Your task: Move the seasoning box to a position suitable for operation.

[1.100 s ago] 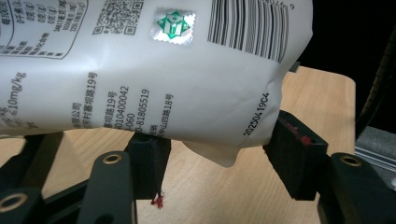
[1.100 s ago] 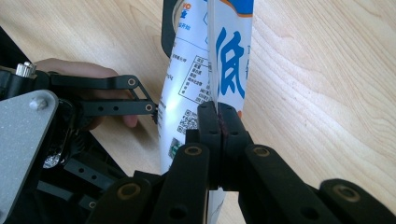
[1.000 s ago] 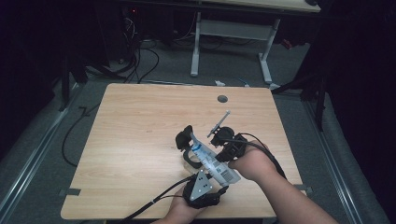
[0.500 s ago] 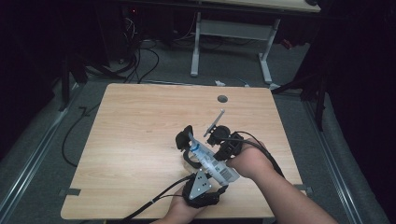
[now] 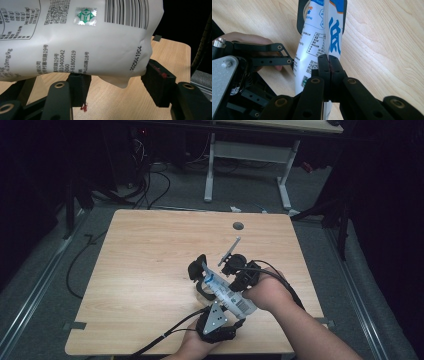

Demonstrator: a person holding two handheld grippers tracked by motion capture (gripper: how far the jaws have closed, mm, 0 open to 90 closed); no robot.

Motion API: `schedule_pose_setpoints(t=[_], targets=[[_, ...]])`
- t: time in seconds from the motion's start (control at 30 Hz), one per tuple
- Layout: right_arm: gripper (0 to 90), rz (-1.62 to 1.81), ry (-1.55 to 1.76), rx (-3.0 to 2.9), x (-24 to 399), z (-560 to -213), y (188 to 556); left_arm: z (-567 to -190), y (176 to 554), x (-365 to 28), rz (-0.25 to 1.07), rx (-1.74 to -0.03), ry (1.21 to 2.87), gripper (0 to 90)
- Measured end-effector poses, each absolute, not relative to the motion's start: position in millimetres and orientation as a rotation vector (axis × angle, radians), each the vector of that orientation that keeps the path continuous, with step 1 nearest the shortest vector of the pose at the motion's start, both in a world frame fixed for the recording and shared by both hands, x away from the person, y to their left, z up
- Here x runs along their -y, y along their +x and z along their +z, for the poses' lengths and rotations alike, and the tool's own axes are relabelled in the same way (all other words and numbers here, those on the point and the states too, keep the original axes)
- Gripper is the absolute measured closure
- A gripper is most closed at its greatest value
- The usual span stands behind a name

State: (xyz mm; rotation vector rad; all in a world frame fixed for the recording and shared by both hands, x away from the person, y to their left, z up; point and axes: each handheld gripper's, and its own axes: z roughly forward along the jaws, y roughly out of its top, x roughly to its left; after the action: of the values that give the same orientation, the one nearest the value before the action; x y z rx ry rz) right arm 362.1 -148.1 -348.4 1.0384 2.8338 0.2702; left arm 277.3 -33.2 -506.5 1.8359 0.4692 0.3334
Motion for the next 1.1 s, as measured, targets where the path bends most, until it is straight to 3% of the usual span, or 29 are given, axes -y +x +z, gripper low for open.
schedule_pose_setpoints(t=[1.1], targets=[[90.0,0.267,1.028,-2.817,144.3,-341.5,361.2,-505.8,280.0,37.0,0.322,-0.454,1.813,42.8]])
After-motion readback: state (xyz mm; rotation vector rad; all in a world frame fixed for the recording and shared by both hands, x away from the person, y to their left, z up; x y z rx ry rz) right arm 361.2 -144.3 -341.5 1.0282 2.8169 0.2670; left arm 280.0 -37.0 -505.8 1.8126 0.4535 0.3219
